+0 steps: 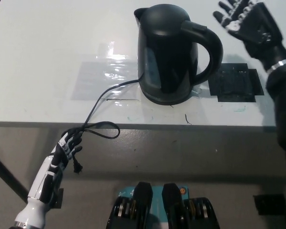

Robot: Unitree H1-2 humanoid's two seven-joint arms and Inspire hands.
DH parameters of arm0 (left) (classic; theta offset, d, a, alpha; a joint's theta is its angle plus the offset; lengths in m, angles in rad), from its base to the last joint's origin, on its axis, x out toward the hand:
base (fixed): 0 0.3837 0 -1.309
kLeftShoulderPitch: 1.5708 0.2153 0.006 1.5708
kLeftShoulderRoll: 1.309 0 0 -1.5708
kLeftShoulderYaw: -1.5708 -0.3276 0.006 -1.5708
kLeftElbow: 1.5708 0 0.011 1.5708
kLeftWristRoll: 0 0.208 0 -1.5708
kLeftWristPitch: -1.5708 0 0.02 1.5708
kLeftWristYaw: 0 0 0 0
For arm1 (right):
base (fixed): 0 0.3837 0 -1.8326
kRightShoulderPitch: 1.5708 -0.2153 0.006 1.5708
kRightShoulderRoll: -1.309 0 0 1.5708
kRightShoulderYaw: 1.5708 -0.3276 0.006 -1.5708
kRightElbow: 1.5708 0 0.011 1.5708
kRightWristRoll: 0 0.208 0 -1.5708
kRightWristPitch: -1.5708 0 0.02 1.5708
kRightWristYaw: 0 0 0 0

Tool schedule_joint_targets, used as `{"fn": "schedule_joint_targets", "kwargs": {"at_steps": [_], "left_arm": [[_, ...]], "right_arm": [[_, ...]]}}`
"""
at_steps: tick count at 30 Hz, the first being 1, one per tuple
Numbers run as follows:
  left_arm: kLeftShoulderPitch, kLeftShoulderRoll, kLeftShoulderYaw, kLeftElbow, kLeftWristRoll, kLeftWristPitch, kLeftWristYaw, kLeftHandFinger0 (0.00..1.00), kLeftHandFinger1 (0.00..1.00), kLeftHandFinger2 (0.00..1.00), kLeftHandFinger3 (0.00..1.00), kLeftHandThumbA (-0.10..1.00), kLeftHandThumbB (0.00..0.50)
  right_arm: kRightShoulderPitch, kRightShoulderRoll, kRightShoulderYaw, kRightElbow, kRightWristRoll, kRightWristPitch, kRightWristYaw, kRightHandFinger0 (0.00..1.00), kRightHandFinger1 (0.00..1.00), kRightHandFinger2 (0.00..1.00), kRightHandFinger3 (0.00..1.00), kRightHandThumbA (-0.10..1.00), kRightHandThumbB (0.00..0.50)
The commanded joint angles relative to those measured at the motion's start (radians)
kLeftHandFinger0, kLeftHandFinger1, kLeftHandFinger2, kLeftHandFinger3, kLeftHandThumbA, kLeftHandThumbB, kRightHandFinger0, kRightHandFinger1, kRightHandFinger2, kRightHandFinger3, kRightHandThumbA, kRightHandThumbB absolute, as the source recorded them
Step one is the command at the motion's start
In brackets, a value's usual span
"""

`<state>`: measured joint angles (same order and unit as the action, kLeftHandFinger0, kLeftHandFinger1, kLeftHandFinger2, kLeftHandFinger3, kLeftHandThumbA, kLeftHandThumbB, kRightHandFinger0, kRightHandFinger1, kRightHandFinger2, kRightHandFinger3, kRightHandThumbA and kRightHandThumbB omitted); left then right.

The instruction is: A kettle and its base are kept separately on the desk infront of the robot and the robot uses its right hand to lift the kettle by its handle and places it on its base to align it correctly.

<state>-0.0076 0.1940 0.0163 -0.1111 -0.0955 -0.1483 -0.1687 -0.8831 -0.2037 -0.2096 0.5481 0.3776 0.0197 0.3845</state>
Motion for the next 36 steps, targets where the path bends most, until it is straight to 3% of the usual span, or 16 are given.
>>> {"fn": "schedule_joint_targets", "kwargs": {"at_steps": [1, 5, 9, 11, 15, 18, 27, 36], "left_arm": [[0.001, 0.012, 0.015, -0.004, -0.014, -0.050, -0.005, 1.00, 1.00, 1.00, 1.00, 1.00, 0.104], [0.006, 0.010, 0.015, -0.009, -0.004, -0.046, 0.000, 1.00, 1.00, 1.00, 1.00, 1.00, 0.101], [-0.006, 0.014, 0.016, -0.001, -0.002, -0.055, -0.001, 1.00, 1.00, 1.00, 1.00, 1.00, 0.076], [-0.005, 0.013, 0.019, -0.009, 0.009, -0.045, 0.008, 1.00, 1.00, 1.00, 1.00, 1.00, 0.080], [-0.003, 0.014, 0.019, -0.021, 0.007, -0.033, 0.007, 1.00, 1.00, 1.00, 1.00, 1.00, 0.104], [0.002, 0.014, 0.016, -0.023, -0.005, -0.033, -0.001, 1.00, 1.00, 1.00, 1.00, 1.00, 0.093], [-0.004, 0.017, 0.017, -0.018, -0.001, -0.043, -0.001, 1.00, 1.00, 1.00, 1.00, 1.00, 0.090], [0.000, 0.009, 0.017, -0.023, 0.006, -0.042, 0.003, 1.00, 1.00, 1.00, 1.00, 1.00, 0.093]], "right_arm": [[0.004, -0.051, -0.031, -0.057, 0.015, -0.062, -0.001, 1.00, 1.00, 1.00, 1.00, 1.00, 0.500], [0.029, -0.066, -0.073, -0.149, -0.031, -0.152, -0.092, 1.00, 1.00, 1.00, 1.00, 1.00, 0.487], [0.103, -0.067, -0.093, -0.450, -0.112, -0.140, -0.176, 1.00, 1.00, 1.00, 1.00, 1.00, 0.448], [0.174, -0.078, -0.101, -0.680, -0.134, -0.083, -0.185, 1.00, 1.00, 1.00, 1.00, 1.00, 0.496], [0.293, -0.079, -0.100, -0.888, -0.125, -0.062, -0.159, 1.00, 1.00, 1.00, 1.00, 1.00, 0.500], [0.442, -0.058, -0.090, -1.002, -0.152, -0.089, -0.140, 1.00, 1.00, 1.00, 1.00, 1.00, 0.500], [0.758, 0.018, -0.042, -0.955, -0.190, -0.210, -0.112, 1.00, 1.00, 1.00, 1.00, 1.00, 0.500], [0.869, 0.061, 0.022, -0.729, -0.199, -0.343, -0.111, 1.00, 1.00, 1.00, 1.00, 1.00, 0.384]]}}
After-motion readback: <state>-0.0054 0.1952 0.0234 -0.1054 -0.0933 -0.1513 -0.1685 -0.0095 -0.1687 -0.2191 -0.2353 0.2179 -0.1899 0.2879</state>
